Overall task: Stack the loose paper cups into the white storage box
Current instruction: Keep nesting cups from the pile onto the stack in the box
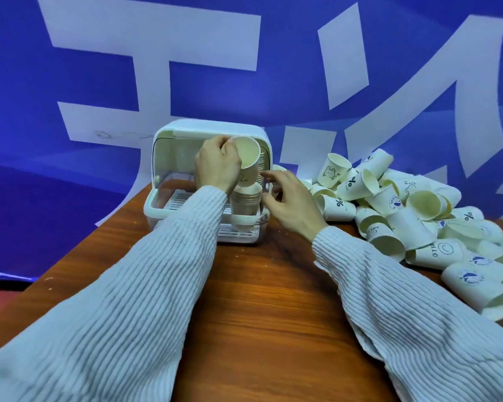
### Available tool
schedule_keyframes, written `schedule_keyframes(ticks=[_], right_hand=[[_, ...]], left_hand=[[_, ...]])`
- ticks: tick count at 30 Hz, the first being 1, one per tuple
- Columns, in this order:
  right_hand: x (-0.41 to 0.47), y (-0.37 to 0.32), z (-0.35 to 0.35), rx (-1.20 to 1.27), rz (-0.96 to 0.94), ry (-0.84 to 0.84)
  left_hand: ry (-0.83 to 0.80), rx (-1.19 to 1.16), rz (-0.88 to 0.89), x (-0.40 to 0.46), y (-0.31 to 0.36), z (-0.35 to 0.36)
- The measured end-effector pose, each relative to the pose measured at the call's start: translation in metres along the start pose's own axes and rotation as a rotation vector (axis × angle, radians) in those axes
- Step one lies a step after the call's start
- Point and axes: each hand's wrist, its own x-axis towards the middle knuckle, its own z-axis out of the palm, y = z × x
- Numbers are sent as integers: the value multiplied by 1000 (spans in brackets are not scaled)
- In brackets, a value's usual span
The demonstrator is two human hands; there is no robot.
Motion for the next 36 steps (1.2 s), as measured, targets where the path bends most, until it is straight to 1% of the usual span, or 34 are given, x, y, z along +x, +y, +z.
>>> schedule_keyframes(ticks=[2, 4, 6, 8, 11, 13, 15, 17, 19, 20, 22, 24, 25, 26, 29, 31, 32, 34, 35, 36], right_hand=[[-7, 2, -2, -16, -11, 5], [-13, 5, -3, -29, -1, -14], [-17, 42, -24, -55, 67, 37], [-19, 52, -25, -78, 85, 52], [-16, 59, -19, -88, 184, 38], [-8, 66, -16, -101, 256, 26], [3, 73, -14, -133, 303, 13], [15, 80, -9, -229, 320, -25], [27, 89, -3, -383, 275, -64], [31, 92, 0, -452, 245, -64], [38, 96, 2, -557, 214, -27], [39, 94, 0, -603, 207, 25], [37, 91, -3, -581, 209, 72], [33, 85, -6, -507, 223, 132], [8, 58, -20, -56, 265, 298], [-15, 39, -31, 256, 256, 325], [-26, 31, -37, 385, 246, 288], [-44, 17, -50, 560, 215, 109], [-50, 16, -54, 585, 204, 12], [-55, 16, -59, 580, 197, -49]], left_hand=[[-80, 141, -38, 0, -3, 3], [-214, 307, -108, 0, -11, 5], [-337, 429, -117, -3, -7, 46], [-358, 540, -126, -10, -13, 44], [-344, 493, -221, -13, -25, 38], [-354, 454, -211, -16, -29, 36], [-297, 422, -93, -23, -29, 34], [-140, 328, 112, -35, -34, 33], [18, 256, 320, -49, -45, 29], [63, 264, 422, -55, -53, 28], [69, 357, 618, -60, -69, 29], [60, 425, 684, -64, -75, 30], [63, 427, 684, -65, -74, 30], [60, 417, 694, -67, -72, 30], [-24, 356, 829, -77, -62, 32], [-119, 287, 886, -89, -53, 36], [-181, 253, 872, -95, -49, 39], [-315, 211, 791, -107, -43, 44], [-361, 197, 762, -111, -41, 46], [-390, 185, 746, -114, -40, 48]])
